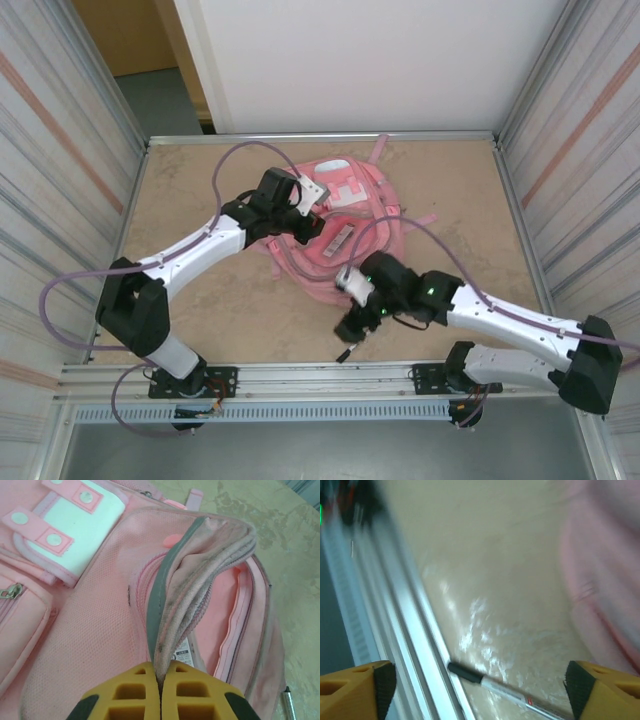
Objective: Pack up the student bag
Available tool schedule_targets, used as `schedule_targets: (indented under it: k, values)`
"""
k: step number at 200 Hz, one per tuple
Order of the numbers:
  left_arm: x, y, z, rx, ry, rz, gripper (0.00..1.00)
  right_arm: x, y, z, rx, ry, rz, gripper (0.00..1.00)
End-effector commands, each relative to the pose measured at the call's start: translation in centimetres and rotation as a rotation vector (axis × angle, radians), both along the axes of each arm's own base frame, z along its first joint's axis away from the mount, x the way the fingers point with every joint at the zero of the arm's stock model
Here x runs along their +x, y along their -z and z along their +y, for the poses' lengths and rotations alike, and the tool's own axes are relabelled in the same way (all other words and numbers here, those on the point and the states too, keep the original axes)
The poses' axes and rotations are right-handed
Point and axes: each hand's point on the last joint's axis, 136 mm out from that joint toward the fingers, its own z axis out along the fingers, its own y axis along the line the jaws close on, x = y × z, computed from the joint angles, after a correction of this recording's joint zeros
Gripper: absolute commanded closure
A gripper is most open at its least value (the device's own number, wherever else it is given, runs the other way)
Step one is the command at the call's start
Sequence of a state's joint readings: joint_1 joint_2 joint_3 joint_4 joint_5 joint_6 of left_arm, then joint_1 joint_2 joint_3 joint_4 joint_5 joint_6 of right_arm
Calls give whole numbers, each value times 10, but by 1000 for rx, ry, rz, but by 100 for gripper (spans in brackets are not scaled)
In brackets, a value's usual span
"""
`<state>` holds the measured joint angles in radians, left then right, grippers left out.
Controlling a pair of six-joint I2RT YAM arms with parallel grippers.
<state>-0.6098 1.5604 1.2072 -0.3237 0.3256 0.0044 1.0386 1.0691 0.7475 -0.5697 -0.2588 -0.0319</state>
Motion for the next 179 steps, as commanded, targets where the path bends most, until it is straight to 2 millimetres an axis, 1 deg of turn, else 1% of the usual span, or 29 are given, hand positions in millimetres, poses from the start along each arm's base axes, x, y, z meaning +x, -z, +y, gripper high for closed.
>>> schedule_targets:
  k: [1, 22, 37, 49, 58, 77, 93, 105, 116, 127, 141, 152, 161, 179]
  values:
    - [10, -28, 16, -39, -27, -97, 100, -20, 39, -22, -207, -462, -158, 19]
    - [7, -22, 18, -30, -11, -72, 100, -28, 70, -39, -353, -615, -166, 23]
    - [5, -19, 19, -26, -3, -59, 100, -30, 85, -49, -454, -698, -166, 23]
    - [6, -17, 20, -32, -6, -59, 100, -22, 95, -44, -484, -694, -198, 27]
    - [6, -17, 19, -44, -7, -57, 100, -15, 100, -36, -480, -686, -234, 30]
    - [5, -18, 17, -65, 1, -49, 100, -8, 110, -28, -486, -684, -265, 32]
    - [5, -18, 17, -66, -4, -46, 100, -8, 125, -32, -525, -694, -243, 34]
    - [5, -18, 19, -66, -11, -37, 100, -7, 136, -37, -577, -701, -215, 45]
    - [4, -19, 19, -71, -12, -36, 100, -6, 143, -43, -626, -695, -191, 59]
    - [2, -20, 20, -77, -14, -38, 100, -6, 145, -46, -647, -688, -178, 72]
    - [1, -23, 20, -80, -12, -41, 100, -6, 141, -43, -622, -673, -195, 89]
    - [-1, -26, 21, -84, -14, -41, 100, -4, 134, -39, -590, -656, -220, 95]
    - [-2, -29, 22, -88, -16, -45, 100, -2, 125, -35, -558, -637, -252, 98]
    - [-2, -36, 22, -103, -23, -48, 100, 5, 94, -19, -443, -589, -341, 99]
